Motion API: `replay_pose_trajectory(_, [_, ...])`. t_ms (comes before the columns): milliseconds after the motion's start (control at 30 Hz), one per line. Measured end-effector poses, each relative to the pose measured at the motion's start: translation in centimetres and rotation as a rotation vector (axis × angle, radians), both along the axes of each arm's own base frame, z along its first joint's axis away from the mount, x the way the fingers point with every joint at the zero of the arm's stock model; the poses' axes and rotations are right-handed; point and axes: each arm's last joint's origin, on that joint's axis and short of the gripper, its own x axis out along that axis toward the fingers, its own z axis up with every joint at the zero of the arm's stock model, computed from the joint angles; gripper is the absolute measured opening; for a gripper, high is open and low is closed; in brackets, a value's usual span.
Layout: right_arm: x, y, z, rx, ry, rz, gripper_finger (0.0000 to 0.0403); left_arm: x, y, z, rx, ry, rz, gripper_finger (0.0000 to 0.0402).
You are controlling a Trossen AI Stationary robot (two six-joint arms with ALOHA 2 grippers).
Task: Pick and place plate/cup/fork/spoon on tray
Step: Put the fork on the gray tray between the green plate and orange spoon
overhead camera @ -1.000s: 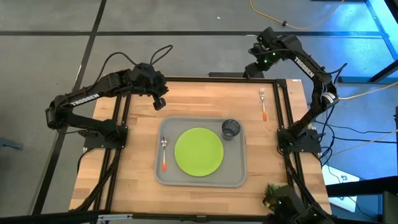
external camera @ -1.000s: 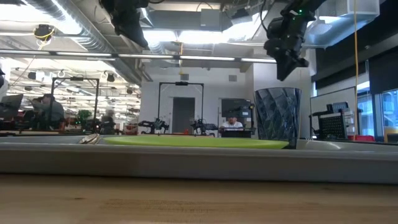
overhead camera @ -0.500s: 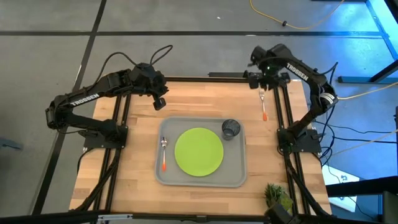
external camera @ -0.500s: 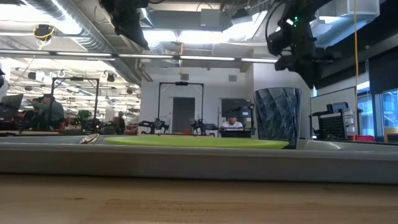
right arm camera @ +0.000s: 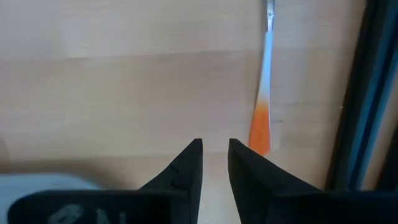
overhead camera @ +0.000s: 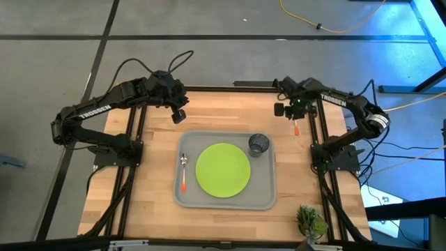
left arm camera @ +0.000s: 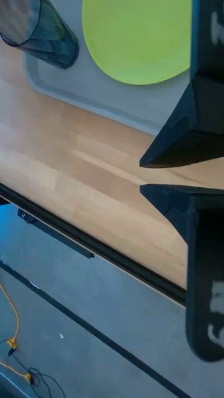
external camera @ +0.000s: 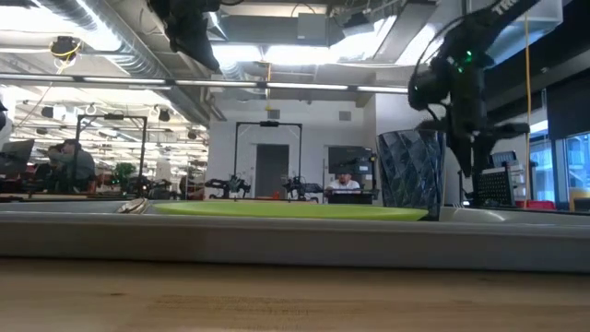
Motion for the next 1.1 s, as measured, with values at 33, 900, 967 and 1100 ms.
replay_pose_trajectory(33, [-0.2, 0.1, -0.7, -0.006, 0.010, -0.004, 0.0078, 0.0, 0.0, 0.0, 0.000, 0.000, 0.000, 0.0045])
replay_pose_trajectory(900, [-1.1, -0.5, -4.6, -0.116, 0.162, -0.117, 0.0078, 0.0, 0.0, 0.0, 0.000, 0.000, 0.001, 0.0045])
replay_pose_trajectory(967, [-1.1, -0.5, -4.6, -0.112, 0.163, -0.115, 0.0078, 0.0, 0.0, 0.0, -0.001, 0.000, 0.001, 0.0045])
replay_pose_trajectory(1100, [-1.1, -0.3, -4.8, -0.090, 0.146, -0.142, 0.0078, 0.0, 0.0, 0.0, 0.000, -0.001, 0.000, 0.0045])
